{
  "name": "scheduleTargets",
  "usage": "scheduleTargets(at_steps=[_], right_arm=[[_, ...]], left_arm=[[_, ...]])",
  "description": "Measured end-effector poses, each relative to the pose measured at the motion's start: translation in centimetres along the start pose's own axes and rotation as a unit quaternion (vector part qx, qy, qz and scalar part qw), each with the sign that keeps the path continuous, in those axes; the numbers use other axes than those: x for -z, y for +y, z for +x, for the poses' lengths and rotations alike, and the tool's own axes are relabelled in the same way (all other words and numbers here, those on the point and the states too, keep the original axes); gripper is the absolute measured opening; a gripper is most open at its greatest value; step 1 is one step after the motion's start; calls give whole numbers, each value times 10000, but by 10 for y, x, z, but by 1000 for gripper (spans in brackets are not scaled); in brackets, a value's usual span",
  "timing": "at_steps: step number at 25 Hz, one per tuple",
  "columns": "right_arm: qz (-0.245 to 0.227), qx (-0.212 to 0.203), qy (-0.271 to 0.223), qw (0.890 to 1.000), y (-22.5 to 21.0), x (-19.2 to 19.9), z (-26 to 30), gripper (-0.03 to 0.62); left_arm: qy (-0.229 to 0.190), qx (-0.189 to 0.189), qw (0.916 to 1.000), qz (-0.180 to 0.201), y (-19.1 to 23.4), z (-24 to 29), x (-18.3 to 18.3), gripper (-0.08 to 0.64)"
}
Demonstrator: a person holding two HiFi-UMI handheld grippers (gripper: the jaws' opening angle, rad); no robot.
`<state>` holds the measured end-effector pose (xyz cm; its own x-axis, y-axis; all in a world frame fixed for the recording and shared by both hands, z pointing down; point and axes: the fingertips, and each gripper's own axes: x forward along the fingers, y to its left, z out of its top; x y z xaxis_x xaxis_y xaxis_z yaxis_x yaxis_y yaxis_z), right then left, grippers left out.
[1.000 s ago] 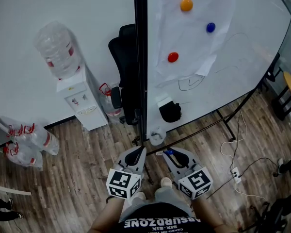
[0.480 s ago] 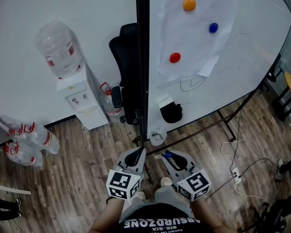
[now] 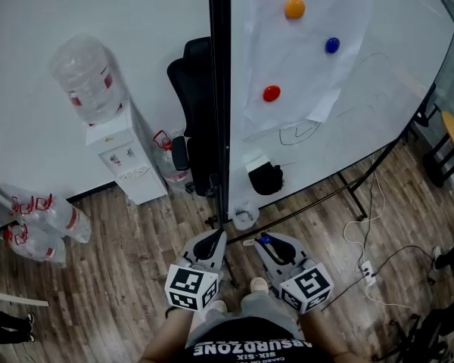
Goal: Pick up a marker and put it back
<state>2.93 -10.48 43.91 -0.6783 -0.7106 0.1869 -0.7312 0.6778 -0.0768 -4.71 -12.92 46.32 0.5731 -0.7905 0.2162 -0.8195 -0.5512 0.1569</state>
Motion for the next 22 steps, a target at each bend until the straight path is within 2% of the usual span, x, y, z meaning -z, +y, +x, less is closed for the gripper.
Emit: scheduleTargets(at_steps=[11, 22], right_arm=[[-92, 152, -324, 9993, -21, -28, -3, 71], [-299, 110, -560, 9979, -31, -52, 3, 71]], left_arm=[[-44, -38, 10000, 6, 3, 4, -6, 8], [-6, -33, 10000, -14, -1, 11, -3, 8]])
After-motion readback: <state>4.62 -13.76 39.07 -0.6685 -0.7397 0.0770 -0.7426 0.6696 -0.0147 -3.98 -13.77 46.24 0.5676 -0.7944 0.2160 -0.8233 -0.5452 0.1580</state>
